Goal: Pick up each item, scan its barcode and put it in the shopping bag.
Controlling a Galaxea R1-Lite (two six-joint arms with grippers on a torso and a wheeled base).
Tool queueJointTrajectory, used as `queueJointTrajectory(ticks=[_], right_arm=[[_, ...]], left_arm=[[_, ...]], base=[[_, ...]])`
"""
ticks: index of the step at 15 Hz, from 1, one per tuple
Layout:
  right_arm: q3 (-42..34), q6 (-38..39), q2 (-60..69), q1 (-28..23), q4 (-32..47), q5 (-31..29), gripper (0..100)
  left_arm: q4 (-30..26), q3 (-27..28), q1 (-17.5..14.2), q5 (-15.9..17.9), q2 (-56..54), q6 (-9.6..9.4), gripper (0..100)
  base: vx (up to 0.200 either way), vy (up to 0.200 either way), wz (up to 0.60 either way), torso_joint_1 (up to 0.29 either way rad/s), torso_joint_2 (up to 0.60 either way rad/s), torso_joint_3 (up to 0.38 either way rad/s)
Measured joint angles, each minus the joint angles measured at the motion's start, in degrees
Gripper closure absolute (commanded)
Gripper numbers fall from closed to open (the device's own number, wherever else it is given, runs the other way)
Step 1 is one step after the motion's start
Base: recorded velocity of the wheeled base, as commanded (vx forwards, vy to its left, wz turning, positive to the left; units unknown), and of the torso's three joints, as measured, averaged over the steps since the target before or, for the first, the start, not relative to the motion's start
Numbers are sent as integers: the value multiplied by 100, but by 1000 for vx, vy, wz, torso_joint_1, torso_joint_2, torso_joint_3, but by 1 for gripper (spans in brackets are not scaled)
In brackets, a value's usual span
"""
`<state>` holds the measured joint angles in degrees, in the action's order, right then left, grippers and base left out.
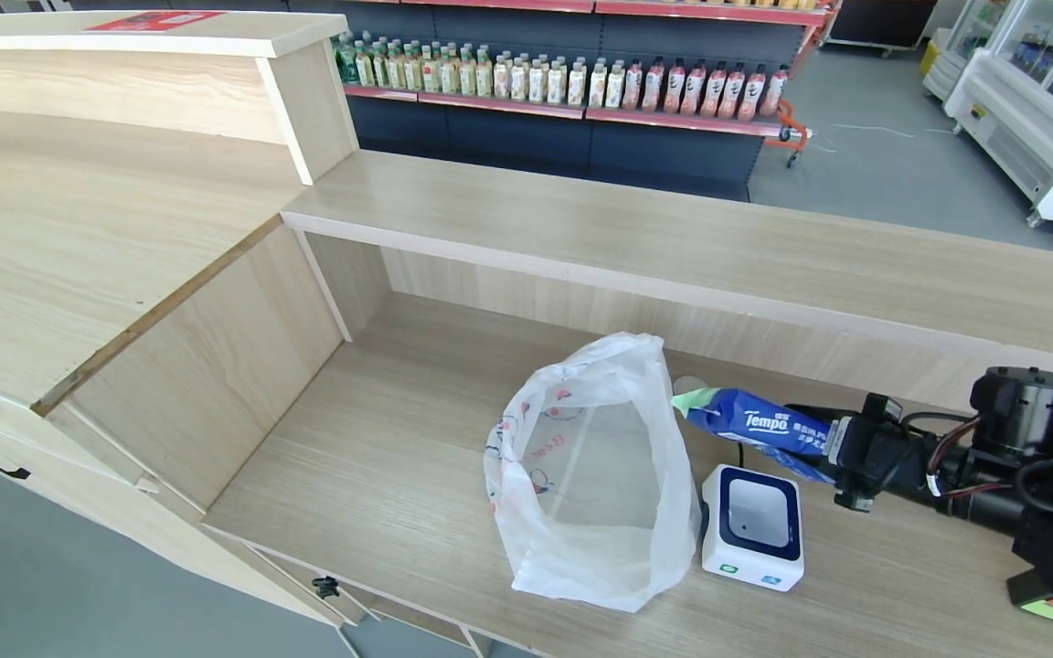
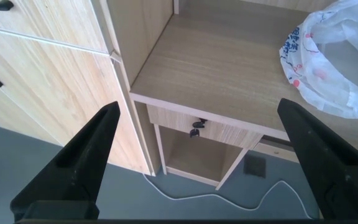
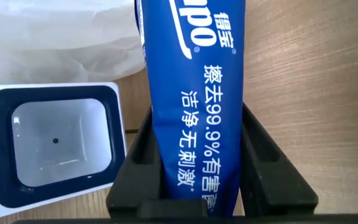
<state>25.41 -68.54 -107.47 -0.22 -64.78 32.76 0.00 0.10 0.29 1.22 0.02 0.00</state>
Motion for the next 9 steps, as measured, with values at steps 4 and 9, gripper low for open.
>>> queueJointTrajectory(ticks=[4,9], right_arm=[[160,-345,-306,-5,-48,-18,100],[573,-1475,-496,-206,-455,41,100]], left_arm=[[0,0,-2,0,0,0,0],[0,0,1,0,0,0,0]], base=[[0,0,0,0,0,0],[0,0,0,0,0,0]])
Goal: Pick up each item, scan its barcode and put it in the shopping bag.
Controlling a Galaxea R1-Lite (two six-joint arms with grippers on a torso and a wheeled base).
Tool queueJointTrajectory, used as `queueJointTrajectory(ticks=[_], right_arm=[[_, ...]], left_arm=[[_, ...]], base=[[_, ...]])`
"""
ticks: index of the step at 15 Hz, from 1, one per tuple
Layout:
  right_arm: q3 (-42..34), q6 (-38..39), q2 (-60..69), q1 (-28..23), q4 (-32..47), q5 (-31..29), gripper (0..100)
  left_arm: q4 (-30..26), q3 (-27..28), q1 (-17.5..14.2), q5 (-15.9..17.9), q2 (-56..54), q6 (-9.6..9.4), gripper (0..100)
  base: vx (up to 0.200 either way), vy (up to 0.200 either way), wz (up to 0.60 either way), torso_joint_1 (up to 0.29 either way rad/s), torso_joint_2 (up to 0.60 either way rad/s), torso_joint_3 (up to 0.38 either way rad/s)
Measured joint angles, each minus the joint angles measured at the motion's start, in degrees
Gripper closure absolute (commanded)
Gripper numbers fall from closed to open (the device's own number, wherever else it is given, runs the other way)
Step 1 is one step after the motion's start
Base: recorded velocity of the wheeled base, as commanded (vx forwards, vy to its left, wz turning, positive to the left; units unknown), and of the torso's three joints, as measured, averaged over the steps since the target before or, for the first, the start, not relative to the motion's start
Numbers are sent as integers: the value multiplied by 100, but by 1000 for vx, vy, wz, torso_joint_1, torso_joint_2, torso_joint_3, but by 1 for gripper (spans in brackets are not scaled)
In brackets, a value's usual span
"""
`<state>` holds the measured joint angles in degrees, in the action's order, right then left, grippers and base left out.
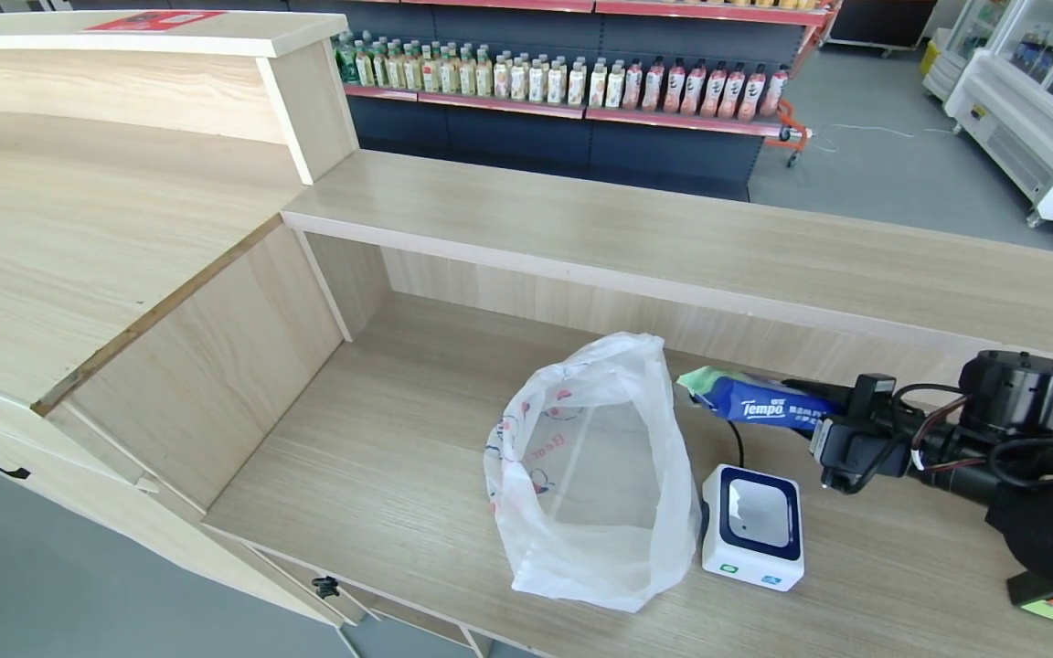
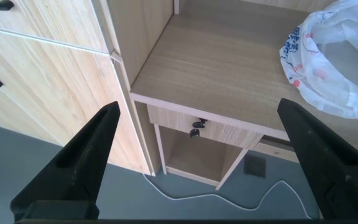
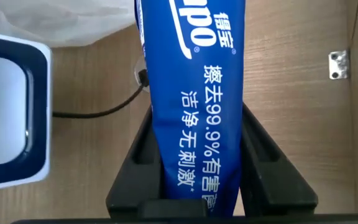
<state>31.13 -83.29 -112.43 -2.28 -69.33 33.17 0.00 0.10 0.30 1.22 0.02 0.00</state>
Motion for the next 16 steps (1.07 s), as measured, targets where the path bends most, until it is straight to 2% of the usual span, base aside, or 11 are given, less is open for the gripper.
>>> queueJointTrajectory(ticks=[3,5,7,11,16], right_arm=[[34,-1145,-29,-30,-301,208,100],[45,-1930,-50,-2,-304,723,100],[32,-2244,-99,129,-296,945,100],[73,-2644,-297,388,-380,965,100],[106,-3246,-492,390,-575,1108,100]], left_arm=[[0,0,0,0,0,0,0],[0,0,-4,1,0,0,0],[0,0,-4,0,0,0,0],[0,0,-4,1,0,0,0],[0,0,-4,0,0,0,0]], base=[[0,0,0,0,0,0],[0,0,0,0,0,0],[0,0,0,0,0,0],[0,0,0,0,0,0],[0,0,0,0,0,0]])
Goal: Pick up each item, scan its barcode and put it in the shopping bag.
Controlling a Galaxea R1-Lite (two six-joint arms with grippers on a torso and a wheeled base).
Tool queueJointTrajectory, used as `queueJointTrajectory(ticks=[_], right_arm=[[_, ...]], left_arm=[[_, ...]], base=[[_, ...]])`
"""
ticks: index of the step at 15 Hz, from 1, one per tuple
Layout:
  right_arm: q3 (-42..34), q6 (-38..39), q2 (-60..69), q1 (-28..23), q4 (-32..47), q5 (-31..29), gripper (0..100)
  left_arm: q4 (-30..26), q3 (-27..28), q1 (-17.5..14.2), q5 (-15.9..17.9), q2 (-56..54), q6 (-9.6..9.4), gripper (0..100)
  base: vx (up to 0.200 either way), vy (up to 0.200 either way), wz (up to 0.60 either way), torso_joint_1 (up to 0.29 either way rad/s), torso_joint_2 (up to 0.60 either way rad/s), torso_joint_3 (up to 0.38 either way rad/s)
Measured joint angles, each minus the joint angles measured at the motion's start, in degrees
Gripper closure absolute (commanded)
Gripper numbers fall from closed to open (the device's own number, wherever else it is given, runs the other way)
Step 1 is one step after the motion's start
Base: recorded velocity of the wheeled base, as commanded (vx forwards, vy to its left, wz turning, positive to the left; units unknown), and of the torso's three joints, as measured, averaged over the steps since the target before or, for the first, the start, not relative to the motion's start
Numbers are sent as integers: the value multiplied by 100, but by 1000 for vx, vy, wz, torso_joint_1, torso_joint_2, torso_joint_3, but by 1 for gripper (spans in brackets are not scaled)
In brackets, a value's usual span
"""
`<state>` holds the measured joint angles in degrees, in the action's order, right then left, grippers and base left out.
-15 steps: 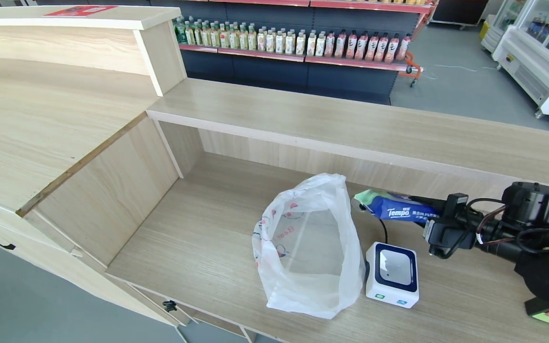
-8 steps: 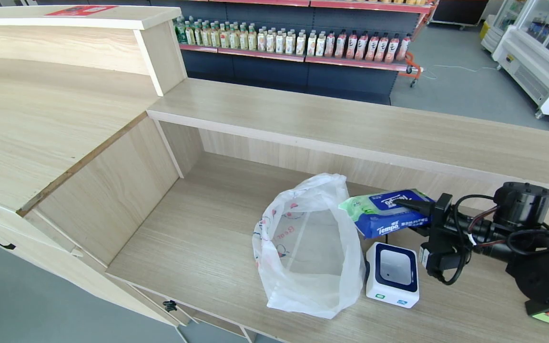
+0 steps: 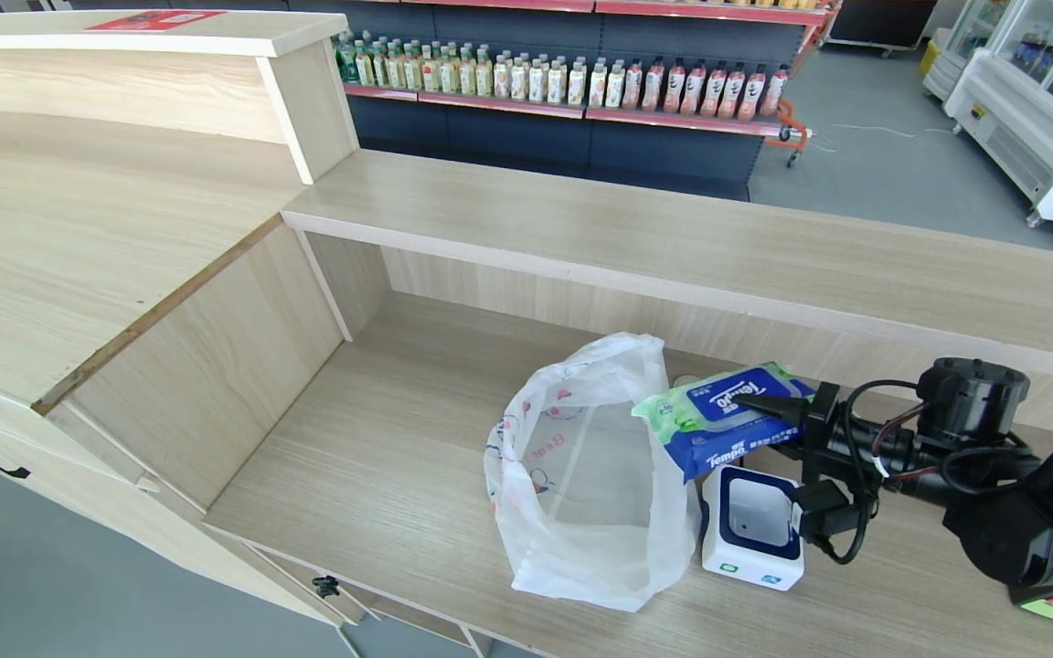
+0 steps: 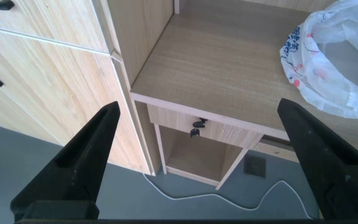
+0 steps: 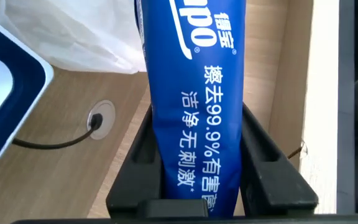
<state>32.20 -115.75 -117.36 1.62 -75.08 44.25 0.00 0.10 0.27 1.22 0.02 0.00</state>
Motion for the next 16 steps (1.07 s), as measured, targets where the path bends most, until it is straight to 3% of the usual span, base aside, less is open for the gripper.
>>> queueJointTrajectory(ticks=[16], right_arm=[[46,-473,-466,-160,-284,226,100]], left_arm=[[0,0,4,0,0,0,0]], base=[[0,0,0,0,0,0]])
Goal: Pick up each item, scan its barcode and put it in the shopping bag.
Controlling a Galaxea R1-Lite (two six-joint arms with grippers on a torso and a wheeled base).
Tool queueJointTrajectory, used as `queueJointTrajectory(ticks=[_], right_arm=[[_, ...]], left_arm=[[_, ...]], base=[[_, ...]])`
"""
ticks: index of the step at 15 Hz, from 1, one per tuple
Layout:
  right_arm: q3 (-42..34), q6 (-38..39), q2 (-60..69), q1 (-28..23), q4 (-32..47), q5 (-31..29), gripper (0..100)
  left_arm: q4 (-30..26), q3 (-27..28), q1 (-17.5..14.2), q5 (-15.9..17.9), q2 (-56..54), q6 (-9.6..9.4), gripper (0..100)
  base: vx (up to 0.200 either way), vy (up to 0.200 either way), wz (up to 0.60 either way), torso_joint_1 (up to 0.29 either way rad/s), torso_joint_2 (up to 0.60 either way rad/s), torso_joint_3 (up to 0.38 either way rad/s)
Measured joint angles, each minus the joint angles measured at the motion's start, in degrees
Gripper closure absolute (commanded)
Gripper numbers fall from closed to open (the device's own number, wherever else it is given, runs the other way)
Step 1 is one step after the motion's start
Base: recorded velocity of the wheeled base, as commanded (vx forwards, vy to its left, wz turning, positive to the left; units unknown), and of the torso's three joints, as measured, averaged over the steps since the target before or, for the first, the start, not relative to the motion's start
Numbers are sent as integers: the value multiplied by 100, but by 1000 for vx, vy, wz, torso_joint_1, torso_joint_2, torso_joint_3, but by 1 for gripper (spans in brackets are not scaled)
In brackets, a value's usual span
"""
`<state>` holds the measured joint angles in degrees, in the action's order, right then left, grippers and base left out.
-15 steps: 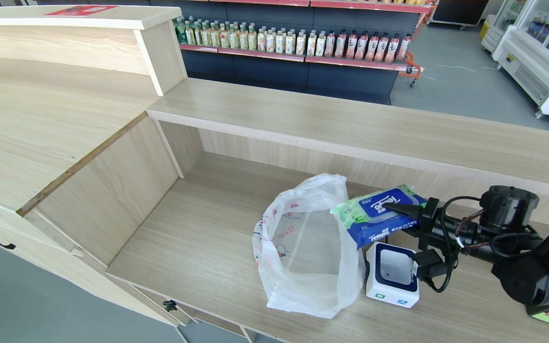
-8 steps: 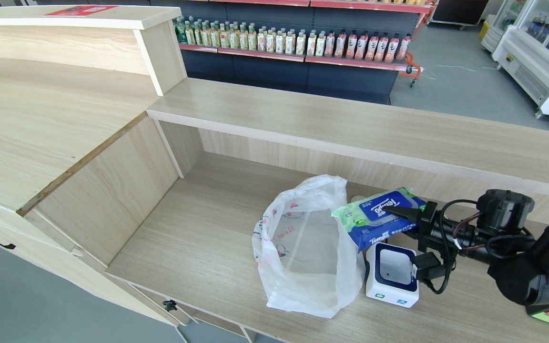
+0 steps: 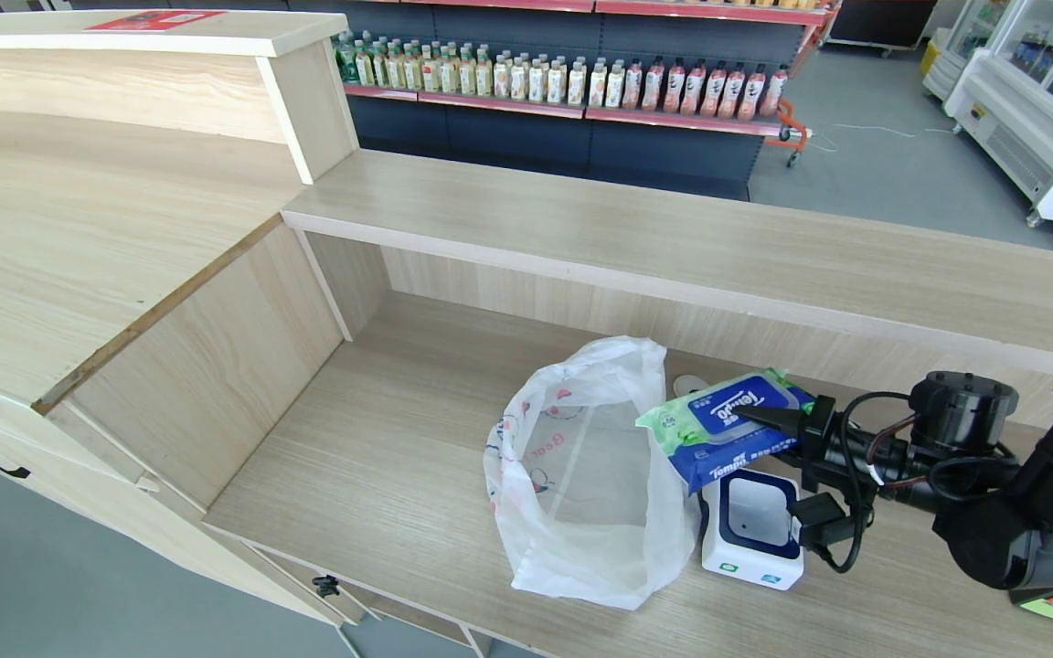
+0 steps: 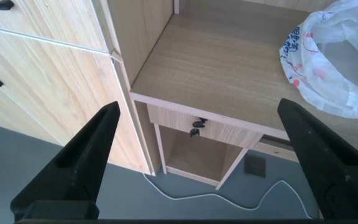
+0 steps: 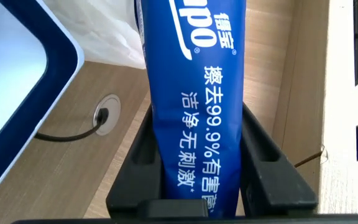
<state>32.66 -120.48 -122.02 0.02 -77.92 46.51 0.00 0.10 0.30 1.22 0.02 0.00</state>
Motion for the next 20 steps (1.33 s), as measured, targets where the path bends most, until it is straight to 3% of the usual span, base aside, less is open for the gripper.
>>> queueJointTrajectory(ticks=[4,8,9,12,15,17,20], right_arm=[[28,421,241,124,121,56,100],[-94,2192,1201,1012,561,-312,100],[-124,2849,1465,1314,651,-756,100],[-306,4965,2206,2139,1097,-2967,100],[-555,7387,2800,2619,2348,-4651,100],[-612,8808,3231,2772,3714,-5027,100],[-512,9249,3800,2765,4435,-5141,100]], left_arm=[[0,0,-4,0,0,-2,0],[0,0,-4,0,0,0,0],[0,0,-1,0,0,0,0],[0,0,0,0,0,0,0],[0,0,0,1,0,0,0],[0,0,0,0,0,0,0],[0,0,-4,1,0,0,0]], base=[[0,0,0,0,0,0],[0,0,0,0,0,0],[0,0,0,0,0,0],[0,0,0,0,0,0],[0,0,0,0,0,0],[0,0,0,0,0,0],[0,0,0,0,0,0]])
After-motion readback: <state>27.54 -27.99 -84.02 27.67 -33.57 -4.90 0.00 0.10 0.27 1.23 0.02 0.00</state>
